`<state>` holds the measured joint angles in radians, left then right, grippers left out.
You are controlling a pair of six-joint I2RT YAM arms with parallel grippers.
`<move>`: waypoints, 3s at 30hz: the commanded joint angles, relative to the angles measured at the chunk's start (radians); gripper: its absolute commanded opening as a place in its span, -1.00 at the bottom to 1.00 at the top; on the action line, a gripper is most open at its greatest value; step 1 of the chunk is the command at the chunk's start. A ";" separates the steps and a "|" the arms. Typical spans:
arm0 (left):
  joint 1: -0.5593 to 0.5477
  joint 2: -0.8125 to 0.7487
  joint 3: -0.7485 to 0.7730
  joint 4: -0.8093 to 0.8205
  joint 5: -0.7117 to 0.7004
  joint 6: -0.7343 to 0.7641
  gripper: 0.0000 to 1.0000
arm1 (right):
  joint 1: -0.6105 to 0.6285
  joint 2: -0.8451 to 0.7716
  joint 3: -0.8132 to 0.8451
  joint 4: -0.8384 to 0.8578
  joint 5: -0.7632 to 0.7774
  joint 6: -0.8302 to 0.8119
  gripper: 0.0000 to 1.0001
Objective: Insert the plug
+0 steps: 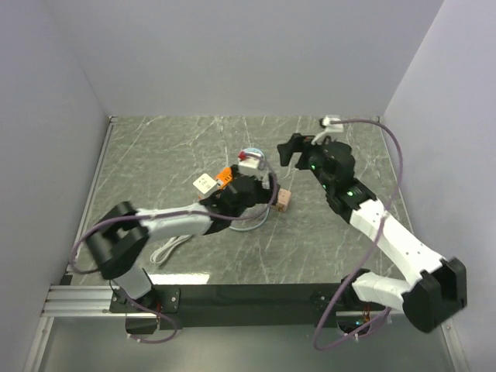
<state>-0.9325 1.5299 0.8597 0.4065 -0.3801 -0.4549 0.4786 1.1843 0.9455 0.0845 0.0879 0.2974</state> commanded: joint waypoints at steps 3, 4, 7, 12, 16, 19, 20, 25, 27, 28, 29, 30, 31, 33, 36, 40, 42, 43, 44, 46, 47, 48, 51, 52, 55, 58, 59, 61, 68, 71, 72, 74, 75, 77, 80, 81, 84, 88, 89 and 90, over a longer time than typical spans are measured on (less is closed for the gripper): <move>-0.040 0.242 0.231 -0.049 -0.019 0.033 0.99 | -0.058 -0.169 -0.086 0.054 0.055 0.046 1.00; -0.045 0.260 0.245 -0.052 -0.017 0.033 0.99 | -0.063 -0.207 -0.105 0.046 0.061 0.045 1.00; -0.060 0.308 0.286 -0.077 -0.019 0.018 0.99 | -0.074 -0.270 -0.142 0.038 0.087 0.046 1.00; -0.091 0.368 0.355 -0.162 -0.086 0.030 0.99 | -0.084 -0.301 -0.160 0.032 0.090 0.051 1.00; -0.103 0.400 0.367 -0.187 -0.095 0.042 0.99 | -0.086 -0.284 -0.169 0.037 0.076 0.059 1.00; -0.115 0.449 0.407 -0.242 -0.137 0.053 0.99 | -0.086 -0.276 -0.169 0.032 0.069 0.062 1.00; -0.117 0.457 0.421 -0.251 -0.169 0.051 0.99 | -0.089 -0.275 -0.169 0.031 0.067 0.063 1.00; -0.117 0.486 0.435 -0.253 -0.191 0.055 0.99 | -0.089 -0.301 -0.186 0.038 0.065 0.062 1.00; -0.117 0.498 0.449 -0.245 -0.178 0.058 0.99 | -0.087 -0.307 -0.186 0.037 0.062 0.057 1.00; -0.118 0.513 0.456 -0.248 -0.175 0.061 0.99 | -0.087 -0.308 -0.189 0.035 0.064 0.055 1.00; -0.117 0.522 0.475 -0.250 -0.174 0.062 0.95 | -0.089 -0.308 -0.189 0.035 0.064 0.052 1.00; -0.117 0.532 0.484 -0.253 -0.169 0.064 0.93 | -0.089 -0.313 -0.192 0.035 0.068 0.052 1.00; -0.117 0.548 0.496 -0.255 -0.166 0.068 0.91 | -0.090 -0.315 -0.195 0.035 0.073 0.049 1.00; -0.117 0.561 0.507 -0.255 -0.158 0.071 0.74 | -0.090 -0.319 -0.198 0.035 0.087 0.048 0.99; -0.117 0.575 0.521 -0.261 -0.151 0.071 0.37 | -0.089 -0.318 -0.197 0.032 0.092 0.045 0.99; -0.111 0.572 0.527 -0.288 -0.155 0.061 -0.15 | -0.090 -0.319 -0.195 0.027 0.104 0.040 0.99; -0.097 0.549 0.504 -0.290 -0.137 0.048 -0.52 | -0.092 -0.322 -0.195 0.029 0.111 0.040 0.99; -0.089 0.536 0.490 -0.287 -0.123 0.036 -0.70 | -0.092 -0.333 -0.198 0.031 0.116 0.039 0.99; -0.077 0.504 0.464 -0.287 -0.112 0.027 -0.91 | -0.090 -0.339 -0.197 0.032 0.124 0.036 0.99; -0.060 0.461 0.434 -0.284 -0.077 0.010 -0.99 | -0.092 -0.363 -0.191 0.024 0.162 0.020 0.99; -0.045 0.411 0.399 -0.281 -0.066 0.004 -0.99 | -0.095 -0.373 -0.185 0.021 0.176 0.014 0.99; -0.036 0.382 0.380 -0.264 -0.031 -0.002 -0.99 | -0.095 -0.388 -0.182 0.014 0.194 -0.001 0.99; 0.009 0.267 0.311 -0.247 0.044 -0.031 -0.99 | -0.095 -0.408 -0.171 0.014 0.213 -0.026 0.99; 0.021 0.238 0.293 -0.232 0.102 -0.051 -0.99 | -0.095 -0.414 -0.169 0.012 0.213 -0.030 0.99; 0.075 0.133 0.222 -0.190 0.180 -0.085 -0.99 | -0.097 -0.422 -0.177 0.023 0.159 -0.040 0.99; 0.136 0.043 0.171 -0.169 0.279 -0.149 -0.99 | -0.097 -0.431 -0.221 0.109 0.028 -0.069 0.99; 0.168 0.006 0.165 -0.179 0.312 -0.172 -0.99 | -0.095 -0.433 -0.232 0.132 -0.062 -0.082 0.99; 0.199 -0.023 0.167 -0.192 0.340 -0.244 -0.99 | -0.094 -0.434 -0.261 0.194 -0.150 -0.098 0.98; 0.250 -0.108 0.219 -0.281 0.408 -0.340 -0.99 | 0.190 -0.362 -0.234 0.204 0.017 -0.373 0.96; 0.270 -0.151 0.226 -0.305 0.418 -0.399 -0.99 | 0.296 -0.336 -0.257 0.288 0.101 -0.434 0.95; 0.270 -0.163 0.229 -0.333 0.397 -0.422 -0.99 | 0.339 -0.333 -0.278 0.305 0.130 -0.451 0.95; 0.270 -0.189 0.260 -0.379 0.383 -0.453 -0.99 | 0.380 -0.322 -0.290 0.346 0.199 -0.506 0.94; 0.270 -0.195 0.272 -0.402 0.383 -0.476 -0.99 | 0.402 -0.302 -0.290 0.351 0.229 -0.523 0.93; 0.270 -0.208 0.312 -0.488 0.325 -0.514 -0.99 | 0.469 -0.279 -0.290 0.389 0.314 -0.584 0.93; 0.282 -0.224 0.318 -0.523 0.306 -0.562 -0.99 | 0.569 -0.218 -0.289 0.452 0.409 -0.686 0.92; 0.288 -0.229 0.317 -0.528 0.308 -0.588 -0.99 | 0.589 -0.171 -0.278 0.463 0.439 -0.713 0.92; 0.311 -0.237 0.312 -0.552 0.323 -0.634 -0.99 | 0.669 -0.068 -0.248 0.521 0.578 -0.826 0.92; 0.325 -0.240 0.292 -0.543 0.360 -0.654 -0.99 | 0.703 0.026 -0.200 0.561 0.638 -0.899 0.93; 0.325 -0.243 0.289 -0.540 0.357 -0.657 -0.99 | 0.706 0.041 -0.189 0.561 0.645 -0.908 0.93; 0.325 -0.243 0.289 -0.544 0.347 -0.659 -0.99 | 0.712 0.070 -0.176 0.570 0.665 -0.920 0.93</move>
<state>-0.6064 1.3151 1.1343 -0.1596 -0.0456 -1.0702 1.1763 1.2266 0.6933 0.5503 0.6403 -0.5308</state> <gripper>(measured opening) 0.633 0.964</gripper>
